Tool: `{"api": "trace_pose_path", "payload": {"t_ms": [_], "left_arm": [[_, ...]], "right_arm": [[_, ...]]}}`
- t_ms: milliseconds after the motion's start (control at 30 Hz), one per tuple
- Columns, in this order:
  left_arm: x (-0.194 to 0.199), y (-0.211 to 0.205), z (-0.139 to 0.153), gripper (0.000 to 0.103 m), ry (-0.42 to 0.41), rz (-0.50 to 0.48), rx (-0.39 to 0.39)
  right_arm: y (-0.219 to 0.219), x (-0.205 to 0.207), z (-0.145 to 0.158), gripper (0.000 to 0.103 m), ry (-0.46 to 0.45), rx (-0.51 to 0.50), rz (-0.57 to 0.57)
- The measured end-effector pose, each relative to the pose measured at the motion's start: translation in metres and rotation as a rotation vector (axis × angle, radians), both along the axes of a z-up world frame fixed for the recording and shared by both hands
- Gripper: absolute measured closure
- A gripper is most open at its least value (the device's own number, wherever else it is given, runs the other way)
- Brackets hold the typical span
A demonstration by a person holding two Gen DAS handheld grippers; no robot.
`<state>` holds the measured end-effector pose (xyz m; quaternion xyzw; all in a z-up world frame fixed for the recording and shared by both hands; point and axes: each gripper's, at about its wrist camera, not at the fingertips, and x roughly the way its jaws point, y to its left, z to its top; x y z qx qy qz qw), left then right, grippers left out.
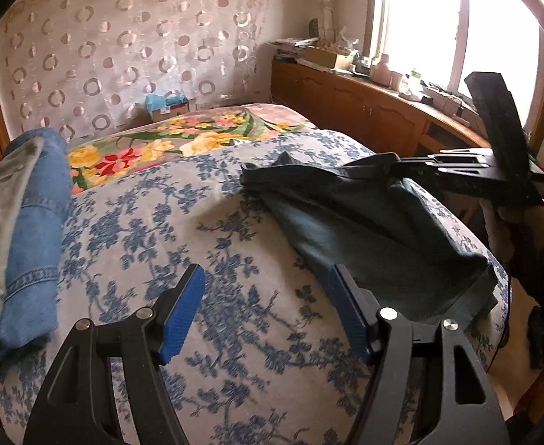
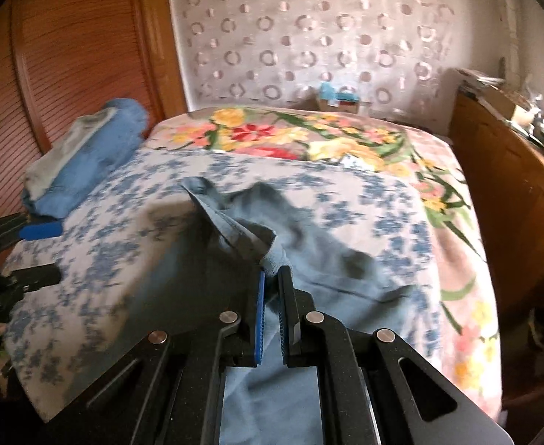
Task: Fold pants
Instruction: 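Lift the leg end with the right gripper and fold it toward the waistband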
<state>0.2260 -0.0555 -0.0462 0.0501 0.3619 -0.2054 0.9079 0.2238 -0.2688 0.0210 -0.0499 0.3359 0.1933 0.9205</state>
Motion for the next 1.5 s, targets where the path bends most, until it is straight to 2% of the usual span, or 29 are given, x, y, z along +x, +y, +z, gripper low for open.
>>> {"api": "trace_pose_path", "payload": {"t_ms": [267, 667, 933, 1067, 1233, 1500], "left_arm": [[0.005, -0.014, -0.006, 0.033, 0.019, -0.016, 0.012], [0.009, -0.024, -0.011, 0.033, 0.034, -0.026, 0.029], [0.007, -0.028, -0.011, 0.033, 0.038, -0.035, 0.026], [0.005, -0.029, -0.010, 0.033, 0.041, -0.039, 0.018], [0.001, -0.031, -0.009, 0.033, 0.039, -0.043, 0.016], [-0.018, -0.034, -0.009, 0.033, 0.038, -0.052, 0.001]], "right_arm": [[-0.025, 0.028, -0.011, 0.097, 0.019, -0.037, -0.086], [-0.029, 0.027, -0.004, 0.098, -0.032, -0.059, -0.183], [-0.029, 0.035, -0.020, 0.097, 0.037, -0.071, -0.203], [-0.035, 0.038, -0.015, 0.087, 0.032, -0.061, -0.233], [-0.040, 0.017, -0.010, 0.084, 0.010, -0.022, -0.226], [-0.038, -0.044, -0.009, 0.084, 0.001, 0.021, -0.179]]}}
